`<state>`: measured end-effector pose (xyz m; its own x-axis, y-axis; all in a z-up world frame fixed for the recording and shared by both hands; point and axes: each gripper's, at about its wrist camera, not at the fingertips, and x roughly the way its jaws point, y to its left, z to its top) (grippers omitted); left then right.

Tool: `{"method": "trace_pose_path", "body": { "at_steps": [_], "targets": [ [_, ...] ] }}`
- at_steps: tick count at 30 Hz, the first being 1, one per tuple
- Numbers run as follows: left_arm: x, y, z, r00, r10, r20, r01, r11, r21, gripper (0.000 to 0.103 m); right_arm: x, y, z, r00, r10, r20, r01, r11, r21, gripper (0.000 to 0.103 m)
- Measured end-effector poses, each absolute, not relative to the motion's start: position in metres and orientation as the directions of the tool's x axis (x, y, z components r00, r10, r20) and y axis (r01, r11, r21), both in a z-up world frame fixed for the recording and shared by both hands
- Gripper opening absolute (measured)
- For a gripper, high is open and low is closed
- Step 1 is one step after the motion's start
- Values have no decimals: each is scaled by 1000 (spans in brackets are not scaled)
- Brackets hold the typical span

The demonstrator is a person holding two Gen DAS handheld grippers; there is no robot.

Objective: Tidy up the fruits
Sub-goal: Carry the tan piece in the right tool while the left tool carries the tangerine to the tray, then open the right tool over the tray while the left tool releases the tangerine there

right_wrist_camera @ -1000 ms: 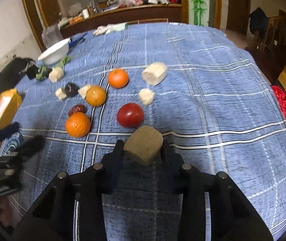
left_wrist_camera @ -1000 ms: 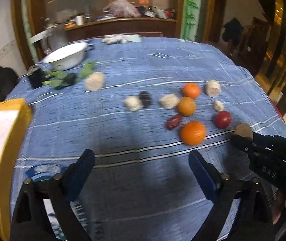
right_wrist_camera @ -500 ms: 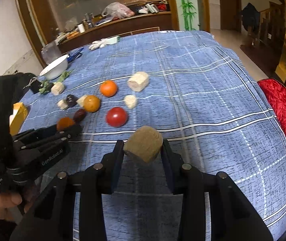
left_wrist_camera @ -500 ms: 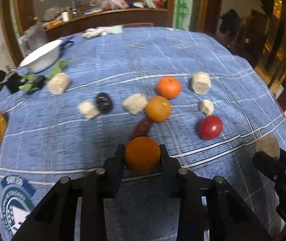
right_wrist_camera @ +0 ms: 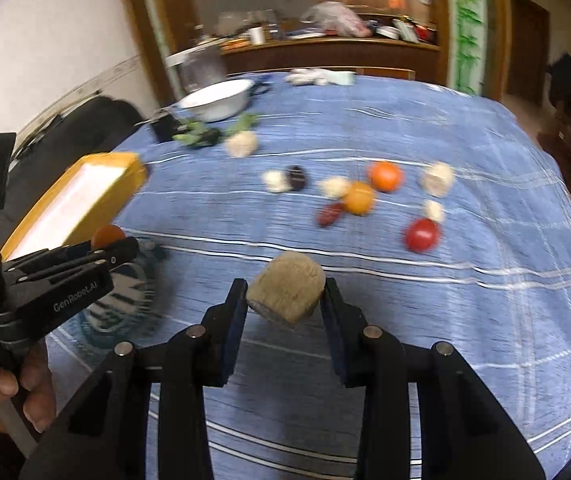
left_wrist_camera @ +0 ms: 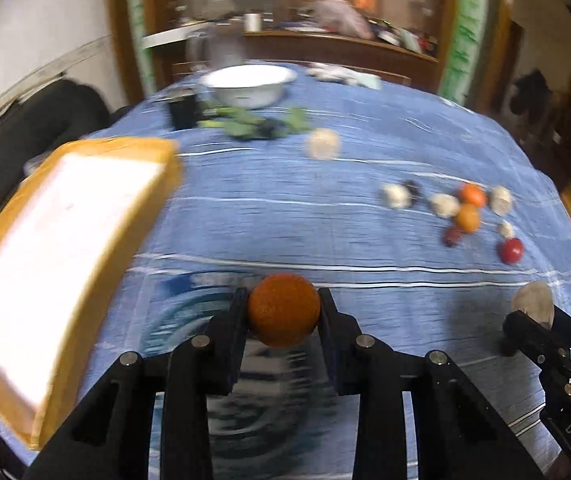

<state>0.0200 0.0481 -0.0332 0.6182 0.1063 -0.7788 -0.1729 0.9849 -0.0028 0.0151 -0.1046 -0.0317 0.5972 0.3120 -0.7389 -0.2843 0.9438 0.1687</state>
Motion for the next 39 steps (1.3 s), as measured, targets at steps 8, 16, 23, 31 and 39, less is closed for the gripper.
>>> {"method": "trace_pose_path", "body": {
  "at_steps": [8, 16, 23, 31, 39],
  "targets": [
    [-20, 140, -12, 632, 254, -733, -372, 928, 1, 32, 17, -15, -12, 571, 390, -722, -432, 891, 140, 39],
    [-42, 206, 0, 610, 396, -686, -525, 851, 23, 32, 22, 69, -2, 527, 475, -705, -563, 816, 129, 39],
    [-45, 238, -9, 566, 459, -684, -593, 804, 50, 32, 39, 122, -3, 496, 519, -697, -615, 776, 141, 39],
    [-38, 265, -26, 505, 433, -747, -615, 788, 40, 33, 65, 171, -20, 452, 525, -722, -651, 747, 136, 40],
    [-34, 277, -33, 474, 427, -770, -629, 776, 42, 33, 79, 199, -39, 435, 494, -753, -675, 732, 91, 40]
  ]
}}
